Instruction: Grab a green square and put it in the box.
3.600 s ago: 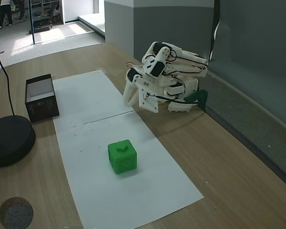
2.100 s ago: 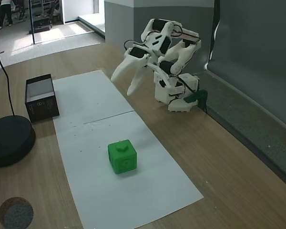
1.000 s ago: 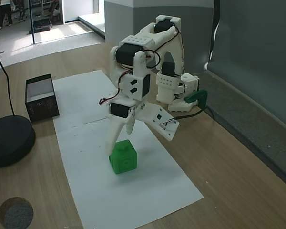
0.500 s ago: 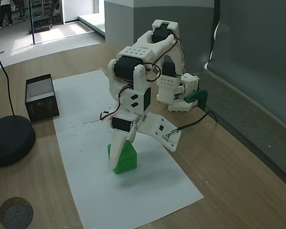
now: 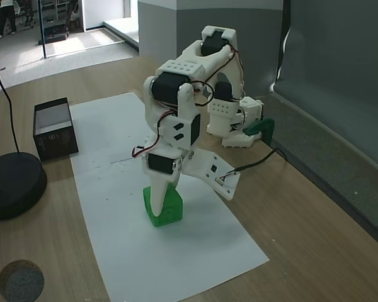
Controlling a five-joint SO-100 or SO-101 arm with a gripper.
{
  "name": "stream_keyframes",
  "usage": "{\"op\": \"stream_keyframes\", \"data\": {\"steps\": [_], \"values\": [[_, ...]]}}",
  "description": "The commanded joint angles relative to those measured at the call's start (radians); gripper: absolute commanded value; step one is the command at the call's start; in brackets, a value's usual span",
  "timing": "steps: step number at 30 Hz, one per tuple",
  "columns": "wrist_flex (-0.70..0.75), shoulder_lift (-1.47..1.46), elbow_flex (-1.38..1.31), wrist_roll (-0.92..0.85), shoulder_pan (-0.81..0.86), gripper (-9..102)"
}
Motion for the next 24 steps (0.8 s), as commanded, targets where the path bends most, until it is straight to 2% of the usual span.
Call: {"op": "stream_keyframes", "data": {"steps": [1,6,10,17,20,24], "values": [[0.006,0.023,-0.040,-0.005,0.003,16],[0.023,0.052,-0.083,-0.005,0.028,15],[0.089,0.152,-0.236,-0.029,0.150,16],[0.195,0.298,-0.541,-0.121,0.545,16],[0.178,0.310,-0.597,-0.138,0.738,16],[0.061,0.302,-0.603,-0.149,0.950,16]]}}
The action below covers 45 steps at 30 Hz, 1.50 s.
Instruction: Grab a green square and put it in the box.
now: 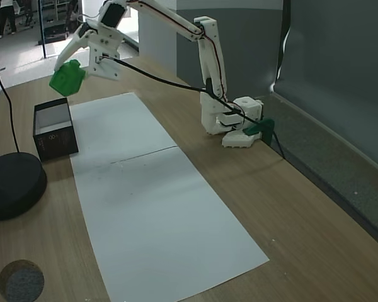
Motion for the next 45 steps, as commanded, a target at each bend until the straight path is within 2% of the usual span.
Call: {"op": "stream_keyframes", "data": {"steps": [1,8,19,27,29,34,42,45], "values": [[-0.104,0.061,-0.067,-0.002,0.121,16],[-0.239,-0.098,-0.077,0.008,0.227,16],[-0.394,-0.287,-0.078,0.080,0.229,16],[-0.431,-0.345,-0.078,0.101,0.222,16],[-0.445,-0.351,-0.078,0.156,0.233,21],[-0.433,-0.347,-0.071,0.190,0.230,37],[-0.342,-0.295,-0.077,0.206,0.216,30],[-0.265,-0.224,-0.078,0.261,0.192,22]]}}
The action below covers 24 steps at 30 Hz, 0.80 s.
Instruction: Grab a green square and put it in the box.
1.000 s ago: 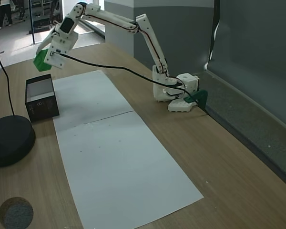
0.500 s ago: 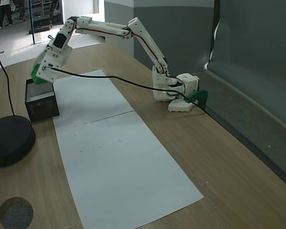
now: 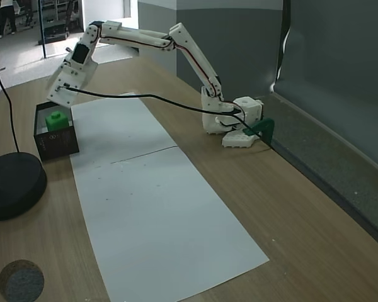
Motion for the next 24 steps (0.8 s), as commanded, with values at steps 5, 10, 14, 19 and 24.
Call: {"op": "stream_keyframes", "data": {"steps": [5,10,14,19,24], "values": [[0.245,0.334,-0.067,0.081,-0.114,2],[0.436,0.592,-0.048,0.080,-0.295,0],[0.431,0.900,0.130,0.075,-0.426,0],[0.420,1.330,0.492,0.072,-0.565,0],[0.347,1.750,0.931,0.072,-0.555,0]]}}
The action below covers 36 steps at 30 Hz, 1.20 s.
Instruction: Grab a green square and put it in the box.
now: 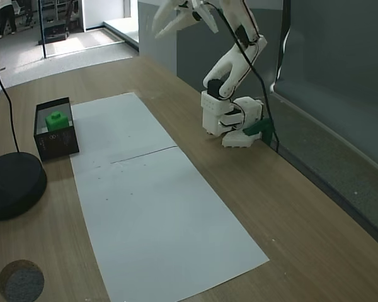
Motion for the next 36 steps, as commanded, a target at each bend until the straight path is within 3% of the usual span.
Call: {"op": "stream_keyframes", "data": {"steps": [1,10,22,30,36], "values": [[-0.084,0.293,0.304,-0.003,0.020,0],[-0.354,0.781,0.874,-0.003,0.023,0],[-0.687,0.881,1.376,-0.005,0.064,0],[-0.683,0.884,1.586,-0.005,0.078,0],[-0.529,0.885,1.603,-0.005,0.077,0]]}}
